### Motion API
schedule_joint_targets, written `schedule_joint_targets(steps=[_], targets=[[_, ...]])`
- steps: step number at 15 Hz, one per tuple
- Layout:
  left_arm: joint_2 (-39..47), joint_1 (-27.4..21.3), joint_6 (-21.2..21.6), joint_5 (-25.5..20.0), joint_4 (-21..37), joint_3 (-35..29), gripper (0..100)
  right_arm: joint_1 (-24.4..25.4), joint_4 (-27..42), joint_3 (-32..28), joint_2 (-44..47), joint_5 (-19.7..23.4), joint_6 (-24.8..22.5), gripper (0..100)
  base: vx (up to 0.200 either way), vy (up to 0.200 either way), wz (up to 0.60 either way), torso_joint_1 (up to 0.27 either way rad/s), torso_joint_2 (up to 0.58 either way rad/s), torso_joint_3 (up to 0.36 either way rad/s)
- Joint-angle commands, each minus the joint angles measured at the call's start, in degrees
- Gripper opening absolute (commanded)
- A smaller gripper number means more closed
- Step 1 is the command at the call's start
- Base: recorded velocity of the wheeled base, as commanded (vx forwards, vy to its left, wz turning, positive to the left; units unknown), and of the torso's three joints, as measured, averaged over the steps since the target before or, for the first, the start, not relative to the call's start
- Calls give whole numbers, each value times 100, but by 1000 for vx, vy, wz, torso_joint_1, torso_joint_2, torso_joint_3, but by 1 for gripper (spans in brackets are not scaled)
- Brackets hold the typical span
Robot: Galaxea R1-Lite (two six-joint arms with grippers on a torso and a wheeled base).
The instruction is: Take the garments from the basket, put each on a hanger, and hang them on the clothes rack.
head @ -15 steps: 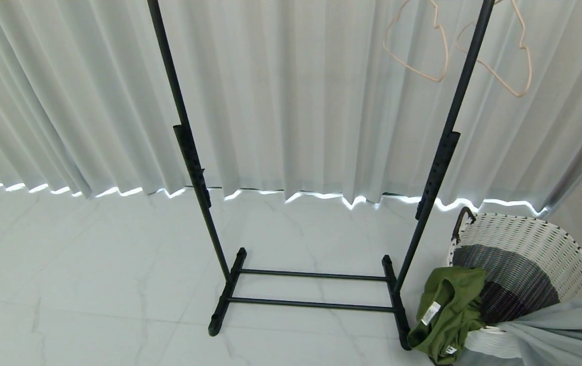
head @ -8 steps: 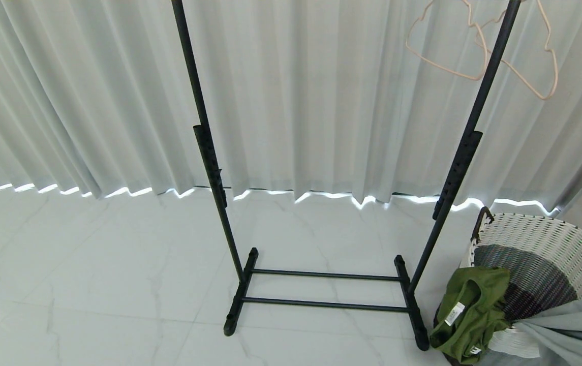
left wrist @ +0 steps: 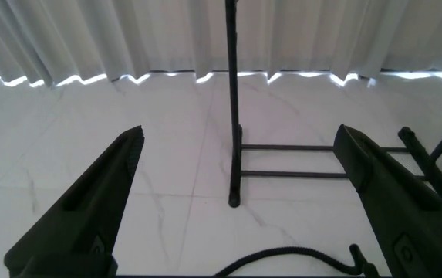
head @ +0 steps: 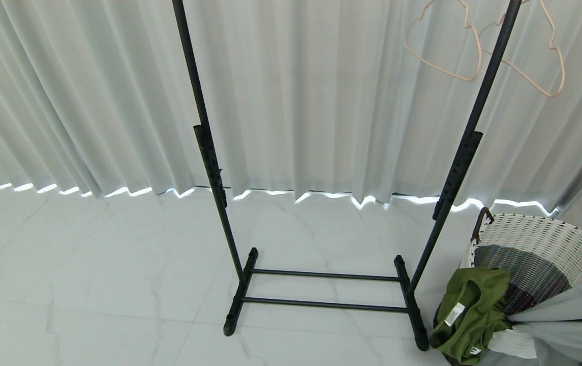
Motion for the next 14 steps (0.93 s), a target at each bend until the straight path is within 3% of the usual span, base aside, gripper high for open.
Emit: schedule_joint_targets(steps=[1, 2, 5, 7, 9, 12, 14], targets=[[-2, 2, -19, -2, -1, 1, 100, 409, 1158, -1320, 646, 1026, 146, 0, 0, 0, 0, 0, 0, 0], [-2, -25, -124, -10, -10, 1, 100, 646, 1536, -1707, 875, 1562, 146, 0, 0, 0, 0, 0, 0, 0], [-2, -25, -186, -125, -80, -25, 100, 1657, 1642, -2015, 1297, 2247, 340, 0, 0, 0, 0, 0, 0, 0], [560, -209, -502, -670, -265, -896, 100, 2334, 1413, -2006, 1561, 2362, 849, 0, 0, 0, 0, 0, 0, 0], [1624, -482, -599, -705, -423, -1854, 100, 2747, 692, -1857, 1851, 2353, 1377, 0, 0, 0, 0, 0, 0, 0], [3179, -1238, -370, -740, -423, -2820, 100, 2888, -46, -1778, 2097, 2318, 1851, 0, 0, 0, 0, 0, 0, 0], [4190, -2319, -379, -731, -441, -3304, 100, 2888, -362, -1690, 2044, 2318, 2159, 0, 0, 0, 0, 0, 0, 0]])
